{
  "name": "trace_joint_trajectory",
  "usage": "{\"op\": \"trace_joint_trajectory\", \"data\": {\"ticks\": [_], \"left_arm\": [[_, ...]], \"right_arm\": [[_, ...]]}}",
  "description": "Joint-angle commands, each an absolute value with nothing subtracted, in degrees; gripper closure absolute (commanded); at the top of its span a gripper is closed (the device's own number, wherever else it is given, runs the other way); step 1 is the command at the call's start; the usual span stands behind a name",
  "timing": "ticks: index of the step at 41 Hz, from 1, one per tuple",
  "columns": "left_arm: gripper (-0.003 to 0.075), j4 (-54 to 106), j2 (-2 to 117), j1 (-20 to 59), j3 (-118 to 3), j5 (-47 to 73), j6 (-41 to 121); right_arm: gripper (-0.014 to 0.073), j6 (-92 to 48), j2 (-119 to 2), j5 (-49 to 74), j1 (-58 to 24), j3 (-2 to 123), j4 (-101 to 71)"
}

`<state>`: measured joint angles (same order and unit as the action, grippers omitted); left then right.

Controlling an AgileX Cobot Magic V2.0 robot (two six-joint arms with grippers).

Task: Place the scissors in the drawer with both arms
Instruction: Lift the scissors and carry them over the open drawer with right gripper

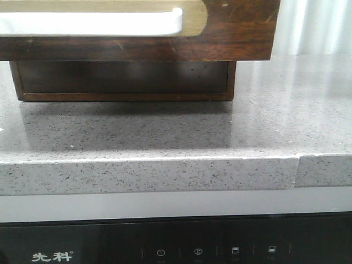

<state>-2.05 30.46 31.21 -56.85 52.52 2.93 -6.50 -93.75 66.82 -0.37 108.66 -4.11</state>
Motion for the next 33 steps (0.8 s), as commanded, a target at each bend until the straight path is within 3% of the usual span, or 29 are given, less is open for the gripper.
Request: {"op": "trace_joint_trajectory", "data": {"ticks": [1,14,33], "left_arm": [[0.0249,-1.7,30.8,31.7,-58.8,48.0,2.9],[0.0249,-1.7,30.8,31.7,-58.8,48.0,2.9],[0.0249,-1.7,30.8,31.7,-58.8,48.0,2.9]], "right_arm": [[0.0596,-9.4,-86.2,62.0,-2.2,110.4,-4.9],[0.0596,-19.4,-77.0,58.2,-13.3,110.4,-7.2],[0.0596,-47.5,-80.8,59.9,-31.4,110.3,-24.4]]}}
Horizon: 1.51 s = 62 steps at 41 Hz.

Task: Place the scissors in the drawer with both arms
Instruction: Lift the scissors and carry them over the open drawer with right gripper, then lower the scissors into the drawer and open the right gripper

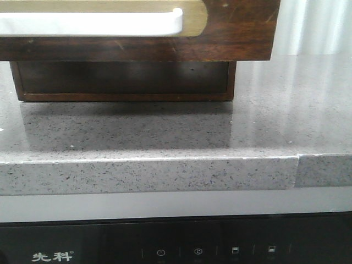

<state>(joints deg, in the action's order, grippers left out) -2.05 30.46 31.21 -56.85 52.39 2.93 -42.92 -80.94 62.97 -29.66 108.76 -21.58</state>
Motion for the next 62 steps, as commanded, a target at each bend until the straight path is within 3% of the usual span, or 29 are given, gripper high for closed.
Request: {"op": "trace_joint_trajectory", "data": {"ticks": [1,32,36,44,62], "left_arm": [[0.0249,-1.7,30.8,31.7,-58.8,48.0,2.9],[0.0249,-1.7,30.8,31.7,-58.8,48.0,2.9],[0.0249,-1.7,30.8,31.7,-58.8,48.0,2.9],[0.0249,-1.7,30.8,31.7,-58.8,48.0,2.9],[0.0249,-1.7,30.8,31.7,-58.8,48.0,2.9]], "right_arm": [[0.0596,-48.4,-81.4,60.2,-31.9,110.3,-24.4],[0.0593,-50.3,-100.3,64.0,-34.6,110.3,-16.9],[0.0537,-50.3,-100.6,64.0,-34.6,110.3,-15.6],[0.0304,-50.2,-100.6,64.0,-34.6,110.3,-15.6],[0.0293,-40.7,-95.3,63.8,-33.3,110.4,-15.5]]}}
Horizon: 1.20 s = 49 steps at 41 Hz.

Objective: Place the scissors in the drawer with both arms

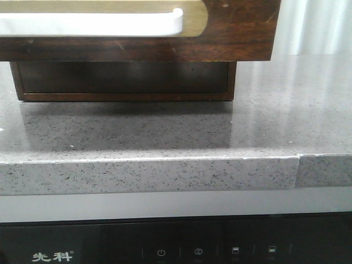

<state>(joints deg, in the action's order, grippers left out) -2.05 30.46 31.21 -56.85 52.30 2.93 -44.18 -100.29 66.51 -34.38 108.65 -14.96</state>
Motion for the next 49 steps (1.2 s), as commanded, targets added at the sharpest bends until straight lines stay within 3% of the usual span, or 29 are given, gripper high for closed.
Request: {"op": "trace_joint_trajectory", "data": {"ticks": [1,12,21,32,49], "left_arm": [[0.0249,-1.7,30.8,31.7,-58.8,48.0,2.9],[0.0249,-1.7,30.8,31.7,-58.8,48.0,2.9],[0.0249,-1.7,30.8,31.7,-58.8,48.0,2.9],[0.0249,-1.7,30.8,31.7,-58.8,48.0,2.9],[0.0249,-1.7,30.8,31.7,-58.8,48.0,2.9]], "right_arm": [[0.0293,-39.4,-94.7,63.8,-33.2,110.4,-15.5],[0.0293,-16.7,-85.9,66.6,-27.4,109.6,-15.5],[0.0305,-15.1,-78.1,69.8,-27.5,102.1,-15.1],[0.0424,-9.6,-67.7,76.0,-27.5,91.8,-6.3],[0.0424,-5.7,-42.3,56.7,-27.5,68.0,-5.6]]}}
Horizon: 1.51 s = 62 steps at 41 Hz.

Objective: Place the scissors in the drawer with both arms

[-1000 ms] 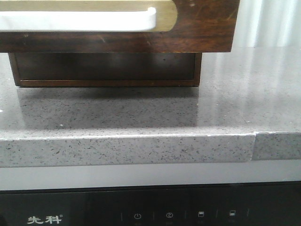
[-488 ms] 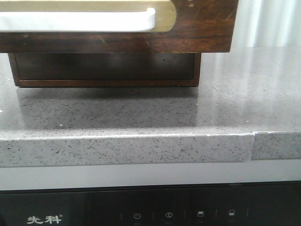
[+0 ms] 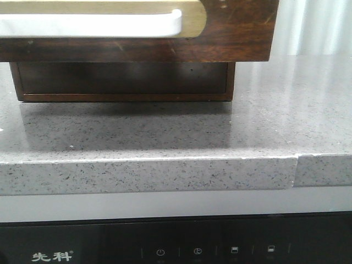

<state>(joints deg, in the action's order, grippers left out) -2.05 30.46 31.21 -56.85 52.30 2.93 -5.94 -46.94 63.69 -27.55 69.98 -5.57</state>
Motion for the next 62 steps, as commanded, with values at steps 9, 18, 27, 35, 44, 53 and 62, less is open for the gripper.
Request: {"op": "trace_joint_trajectory", "data": {"ticks": [9,18,27,35,44,53,62], "left_arm": [[0.0249,-1.7,30.8,31.7,-58.8,48.0,2.9],[0.0249,-1.7,30.8,31.7,-58.8,47.9,2.9],[0.0249,-1.7,30.8,31.7,-58.8,47.9,2.9],[0.0374,-1.1,30.8,31.7,-58.8,48.0,2.8],[0.0647,0.0,30.8,31.7,-58.8,48.1,2.8],[0.0741,0.4,30.8,31.7,-58.8,48.0,2.8],[0.0741,0.4,30.8,31.7,-58.8,48.0,2.8]], "right_arm": [[0.0424,-5.7,-32.4,56.1,-27.5,61.0,-6.1],[0.0424,-5.7,-29.5,56.3,-27.5,58.8,-6.1],[0.0424,-5.7,-29.6,55.8,-27.5,57.5,-6.1],[0.0516,-5.7,-29.6,55.3,-27.5,57.4,-6.1],[0.0717,-5.7,-29.6,55.4,-27.5,57.4,-6.1],[0.0711,-5.7,-29.6,54.7,-27.5,57.4,-6.1],[0.0711,-5.7,-29.6,55.1,-27.5,57.4,-6.1]]}}
